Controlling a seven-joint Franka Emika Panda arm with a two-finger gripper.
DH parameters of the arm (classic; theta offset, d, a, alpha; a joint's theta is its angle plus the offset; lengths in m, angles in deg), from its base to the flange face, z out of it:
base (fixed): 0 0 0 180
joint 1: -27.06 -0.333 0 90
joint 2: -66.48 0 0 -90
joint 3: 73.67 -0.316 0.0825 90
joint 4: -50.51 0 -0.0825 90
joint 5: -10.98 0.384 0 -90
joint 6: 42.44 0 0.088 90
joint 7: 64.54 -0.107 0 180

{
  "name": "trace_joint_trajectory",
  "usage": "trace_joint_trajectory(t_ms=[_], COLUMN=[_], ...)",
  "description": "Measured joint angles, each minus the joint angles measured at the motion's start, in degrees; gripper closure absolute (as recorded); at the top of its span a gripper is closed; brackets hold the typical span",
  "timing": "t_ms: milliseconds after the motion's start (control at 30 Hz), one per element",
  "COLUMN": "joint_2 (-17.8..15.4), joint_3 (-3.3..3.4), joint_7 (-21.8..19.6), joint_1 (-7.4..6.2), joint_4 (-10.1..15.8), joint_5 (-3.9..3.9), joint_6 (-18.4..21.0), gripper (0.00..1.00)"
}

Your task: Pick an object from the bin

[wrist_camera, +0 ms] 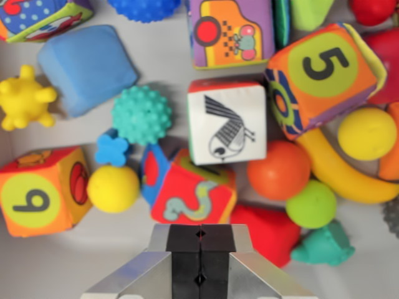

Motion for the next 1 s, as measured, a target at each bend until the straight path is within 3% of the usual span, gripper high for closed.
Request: trace_joint_trajectory(t_ms=[533,1000], joint_2=[-2.4,-3.1], joint_3=[0.0,0.0], joint_7=[0.0,0.0], joint_1=[0.0,0.0], joint_4=[-4.9,-7.2], joint_5=[0.03,0.04], joint_6=[7.4,10.3], gripper=[1.0,1.0])
